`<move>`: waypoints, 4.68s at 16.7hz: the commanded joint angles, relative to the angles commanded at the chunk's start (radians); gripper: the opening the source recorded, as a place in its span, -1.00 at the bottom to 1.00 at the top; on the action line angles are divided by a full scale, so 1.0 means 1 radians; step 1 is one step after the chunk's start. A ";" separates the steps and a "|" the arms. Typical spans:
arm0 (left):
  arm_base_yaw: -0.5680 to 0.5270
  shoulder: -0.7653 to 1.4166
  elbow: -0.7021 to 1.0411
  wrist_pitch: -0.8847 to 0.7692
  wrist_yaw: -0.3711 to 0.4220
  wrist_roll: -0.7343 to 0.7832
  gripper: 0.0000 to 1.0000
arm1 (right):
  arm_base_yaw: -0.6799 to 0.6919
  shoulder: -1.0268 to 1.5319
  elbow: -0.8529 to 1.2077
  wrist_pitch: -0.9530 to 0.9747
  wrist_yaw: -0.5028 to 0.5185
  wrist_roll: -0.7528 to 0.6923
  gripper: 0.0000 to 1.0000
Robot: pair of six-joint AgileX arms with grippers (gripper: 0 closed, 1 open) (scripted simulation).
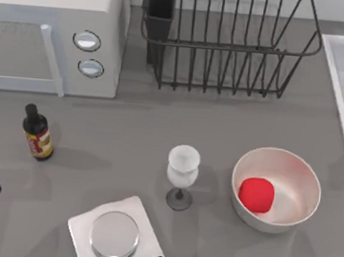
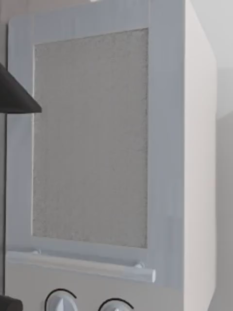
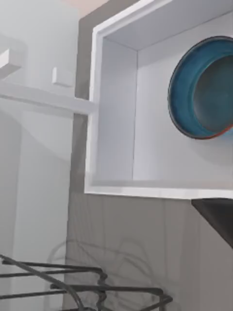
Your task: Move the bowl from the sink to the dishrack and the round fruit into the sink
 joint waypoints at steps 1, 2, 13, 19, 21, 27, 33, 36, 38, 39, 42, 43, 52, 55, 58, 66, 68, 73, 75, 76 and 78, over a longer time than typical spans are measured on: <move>0.000 0.000 0.000 0.000 0.000 0.000 1.00 | -0.010 0.097 0.079 -0.036 0.001 -0.016 1.00; 0.000 0.000 0.000 0.000 0.000 0.000 1.00 | -0.021 0.196 0.159 -0.073 0.000 -0.032 1.00; 0.000 0.000 0.000 0.000 0.000 0.000 1.00 | -0.167 1.273 1.120 -0.559 -0.009 -0.190 1.00; 0.000 0.000 0.000 0.000 0.000 0.000 1.00 | -0.246 1.705 1.534 -0.808 -0.018 -0.236 1.00; 0.000 0.000 0.000 0.000 0.000 0.000 1.00 | -0.260 1.809 1.638 -0.874 -0.025 -0.250 1.00; 0.000 0.000 0.000 0.000 0.000 0.000 1.00 | -0.298 2.002 1.841 -1.020 -0.045 -0.266 1.00; 0.000 0.000 0.000 0.000 0.000 0.000 1.00 | -0.312 2.037 1.892 -1.055 -0.047 -0.265 1.00; 0.000 0.000 0.000 0.000 0.000 0.000 1.00 | -0.306 2.035 1.889 -1.054 -0.047 -0.265 1.00; 0.000 0.000 0.000 0.000 0.000 0.000 1.00 | -0.307 2.045 1.879 -1.037 -0.047 -0.263 1.00; 0.000 0.000 0.000 0.000 0.000 0.000 1.00 | -0.307 2.057 1.867 -1.014 -0.047 -0.261 1.00; 0.000 0.000 0.000 0.000 0.000 0.000 1.00 | -0.306 2.113 1.815 -0.897 -0.046 -0.259 1.00; 0.000 0.000 0.000 0.000 0.000 0.000 1.00 | -0.305 2.133 1.797 -0.856 -0.045 -0.258 1.00; 0.000 0.000 0.000 0.000 0.000 0.000 1.00 | -0.304 2.176 1.761 -0.786 -0.045 -0.257 0.70; 0.000 0.000 0.000 0.000 0.000 0.000 1.00 | -0.304 2.176 1.761 -0.786 -0.045 -0.257 0.25; 0.000 0.000 0.000 0.000 0.000 0.000 1.00 | -0.304 2.176 1.761 -0.786 -0.045 -0.257 -0.21; 0.000 0.000 0.000 0.000 0.000 0.000 1.00 | -0.304 2.176 1.761 -0.786 -0.045 -0.257 -1.00; 0.000 0.000 0.000 0.000 0.000 0.000 1.00 | -0.304 2.176 1.761 -0.786 -0.045 -0.257 -1.00; 0.000 0.000 0.000 0.000 0.000 0.000 1.00 | -0.301 2.168 1.758 -0.786 -0.046 -0.256 -1.00; 0.000 0.000 0.000 0.000 0.000 0.000 1.00 | -0.316 2.136 1.741 -0.804 -0.047 -0.268 -1.00; 0.000 0.000 0.000 0.000 0.000 0.000 1.00 | -0.329 2.104 1.726 -0.820 -0.049 -0.280 -1.00; 0.000 0.000 0.000 0.000 0.000 0.000 1.00 | -0.363 2.014 1.680 -0.870 -0.053 -0.315 -1.00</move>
